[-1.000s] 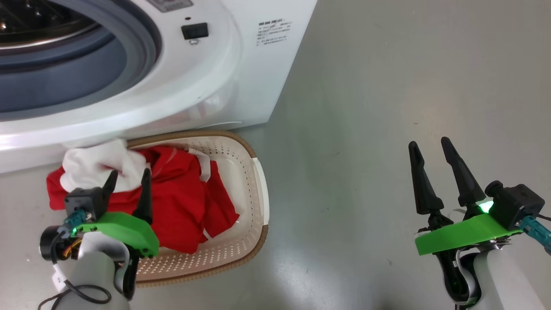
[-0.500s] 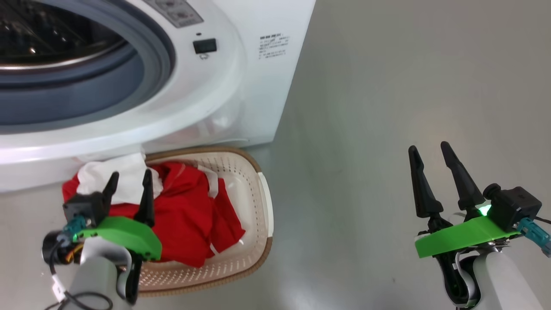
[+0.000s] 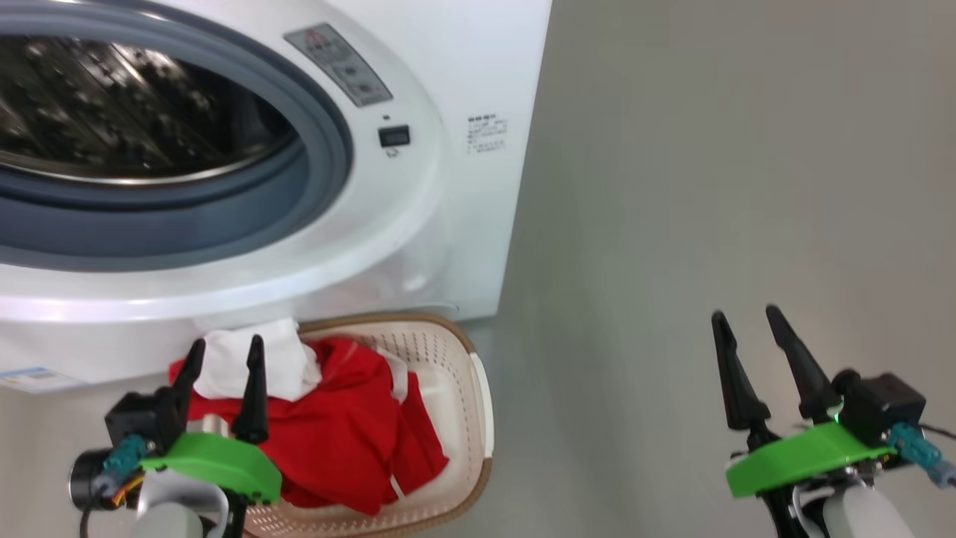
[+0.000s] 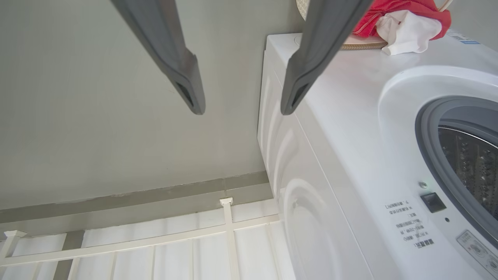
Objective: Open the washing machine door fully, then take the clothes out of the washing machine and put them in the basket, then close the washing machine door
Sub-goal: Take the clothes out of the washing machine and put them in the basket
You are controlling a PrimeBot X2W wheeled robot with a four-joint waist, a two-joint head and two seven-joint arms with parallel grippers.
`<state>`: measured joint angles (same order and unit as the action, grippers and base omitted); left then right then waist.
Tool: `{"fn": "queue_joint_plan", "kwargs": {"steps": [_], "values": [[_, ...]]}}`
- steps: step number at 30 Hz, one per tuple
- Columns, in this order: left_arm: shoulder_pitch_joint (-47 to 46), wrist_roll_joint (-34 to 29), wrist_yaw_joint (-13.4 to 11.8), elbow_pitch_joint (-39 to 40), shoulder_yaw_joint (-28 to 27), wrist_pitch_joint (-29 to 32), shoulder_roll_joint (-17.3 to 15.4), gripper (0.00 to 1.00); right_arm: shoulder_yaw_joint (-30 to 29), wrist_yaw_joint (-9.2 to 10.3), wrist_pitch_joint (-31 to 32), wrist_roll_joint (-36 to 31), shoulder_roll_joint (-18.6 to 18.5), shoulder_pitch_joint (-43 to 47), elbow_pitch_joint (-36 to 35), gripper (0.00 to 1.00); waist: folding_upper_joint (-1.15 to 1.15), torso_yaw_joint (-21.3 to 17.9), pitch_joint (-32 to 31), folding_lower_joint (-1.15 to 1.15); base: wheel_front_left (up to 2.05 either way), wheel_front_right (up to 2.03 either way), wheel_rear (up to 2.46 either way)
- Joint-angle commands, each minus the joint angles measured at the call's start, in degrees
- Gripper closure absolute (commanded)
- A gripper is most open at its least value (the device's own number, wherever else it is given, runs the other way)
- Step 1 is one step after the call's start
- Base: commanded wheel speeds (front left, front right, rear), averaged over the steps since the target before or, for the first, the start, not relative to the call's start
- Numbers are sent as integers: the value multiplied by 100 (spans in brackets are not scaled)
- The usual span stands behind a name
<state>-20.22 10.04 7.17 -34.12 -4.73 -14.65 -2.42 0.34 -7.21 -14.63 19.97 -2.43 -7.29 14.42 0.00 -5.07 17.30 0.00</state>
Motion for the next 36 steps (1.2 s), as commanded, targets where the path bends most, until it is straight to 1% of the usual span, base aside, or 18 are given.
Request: {"fn": "queue_joint_plan", "kwargs": {"steps": [1, 10, 16, 21, 30, 36], "values": [[156, -90, 32, 240, -152, -35, -90, 0, 72, -28, -37, -78, -44, 119, -98, 0, 0, 169, -390, 0, 0, 0, 0], [810, -167, 32, 1022, -125, -35, -61, 0, -12, -28, -37, -150, -44, 518, -36, 0, 0, 321, -952, 0, 0, 0, 0], [1204, -171, 32, 1525, -143, -35, -52, 0, -121, -28, -37, -184, -44, 701, -51, 0, 0, 385, -1170, 0, 0, 0, 0], [1658, -224, 32, 1929, -263, -35, -48, 0, -177, -28, -37, -210, -44, 893, -52, 0, 0, 395, -1375, 0, 0, 0, 0], [2216, -156, 32, 2423, -417, -35, -47, 0, -291, -28, -37, -223, -44, 1076, -114, 0, 0, 377, -1434, 0, 0, 0, 0], [2300, -105, 32, 2532, -460, -35, -46, 0, -332, -28, -37, -215, -44, 1105, -124, 0, 0, 387, -1415, 0, 0, 0, 0]]}}
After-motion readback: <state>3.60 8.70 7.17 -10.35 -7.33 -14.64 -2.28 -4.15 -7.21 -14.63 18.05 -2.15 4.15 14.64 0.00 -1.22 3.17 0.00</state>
